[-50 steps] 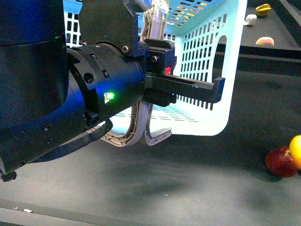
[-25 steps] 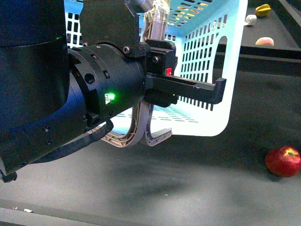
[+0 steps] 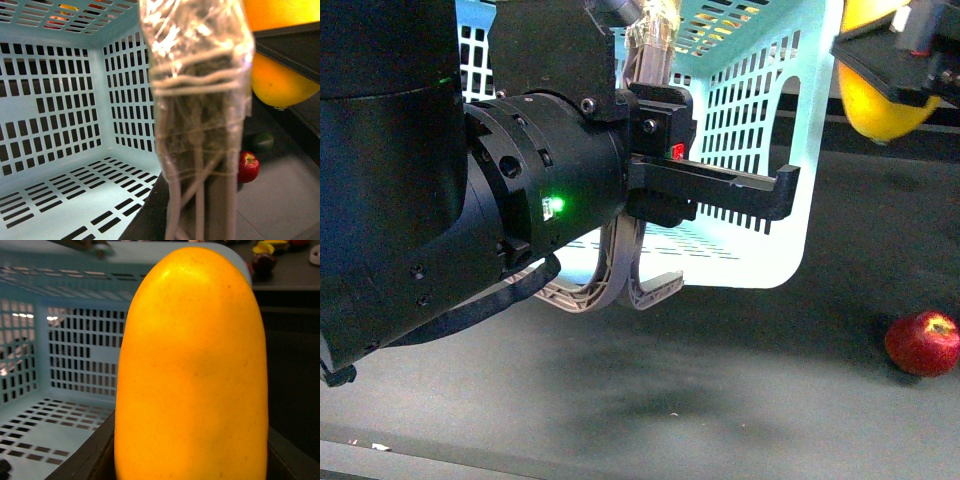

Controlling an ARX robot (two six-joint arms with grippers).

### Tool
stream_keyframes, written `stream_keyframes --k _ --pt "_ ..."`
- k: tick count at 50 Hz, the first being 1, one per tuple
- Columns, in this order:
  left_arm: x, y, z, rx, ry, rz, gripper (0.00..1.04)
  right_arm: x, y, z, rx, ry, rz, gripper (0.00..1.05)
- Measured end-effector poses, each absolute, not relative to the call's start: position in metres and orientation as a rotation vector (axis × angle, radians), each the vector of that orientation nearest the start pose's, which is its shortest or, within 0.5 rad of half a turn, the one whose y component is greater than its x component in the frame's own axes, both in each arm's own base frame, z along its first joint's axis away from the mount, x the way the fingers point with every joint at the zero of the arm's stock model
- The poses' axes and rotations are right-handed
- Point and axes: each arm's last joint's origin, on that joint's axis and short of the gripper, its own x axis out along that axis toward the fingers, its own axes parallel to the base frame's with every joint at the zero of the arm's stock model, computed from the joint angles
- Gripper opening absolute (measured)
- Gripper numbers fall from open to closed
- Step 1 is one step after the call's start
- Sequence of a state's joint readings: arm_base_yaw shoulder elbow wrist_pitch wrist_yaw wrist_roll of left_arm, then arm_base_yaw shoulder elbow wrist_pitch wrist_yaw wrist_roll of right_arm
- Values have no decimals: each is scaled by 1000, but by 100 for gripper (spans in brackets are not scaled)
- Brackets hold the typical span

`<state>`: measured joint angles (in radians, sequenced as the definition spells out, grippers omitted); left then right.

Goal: Pick mango with right arm and hold basket with left

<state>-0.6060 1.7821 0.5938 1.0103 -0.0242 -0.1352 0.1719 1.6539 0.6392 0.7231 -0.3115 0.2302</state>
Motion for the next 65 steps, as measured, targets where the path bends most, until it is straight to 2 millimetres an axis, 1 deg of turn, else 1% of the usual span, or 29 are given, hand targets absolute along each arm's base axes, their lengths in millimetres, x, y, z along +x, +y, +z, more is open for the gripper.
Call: stream_keyframes --k 7,14,18,27,39,44,46,47,49,54,57,60,65 --pt "261 -180 140 -75 211 -568 5 317 87 162 259 354 457 56" --pt "261 -180 140 -76 211 -569 5 326 100 155 268 376 459 56" --pt "261 -180 140 -76 211 -568 5 330 104 151 270 389 452 56" --pt "261 -180 140 -75 210 -568 5 348 112 140 276 420 415 56" --pt "261 -180 140 -75 211 -568 5 359 116 131 290 440 383 56" --pt "261 -180 140 -75 211 -568 5 360 118 130 293 441 373 68" --pt "261 -180 140 -75 211 -568 5 360 118 130 296 438 370 72" --pt "261 -180 140 -75 211 -568 5 360 119 131 298 434 368 75" --pt "261 -180 140 -75 211 -568 5 360 119 132 302 427 366 79" --pt "261 -180 140 -75 211 -569 5 357 120 138 316 392 369 93" --pt "261 -180 139 -72 212 -575 5 352 118 143 320 372 367 98" --pt "261 -180 137 -73 221 -571 5 343 115 151 329 347 366 96" --pt "260 -179 136 -75 229 -566 5 322 102 170 346 295 355 96"
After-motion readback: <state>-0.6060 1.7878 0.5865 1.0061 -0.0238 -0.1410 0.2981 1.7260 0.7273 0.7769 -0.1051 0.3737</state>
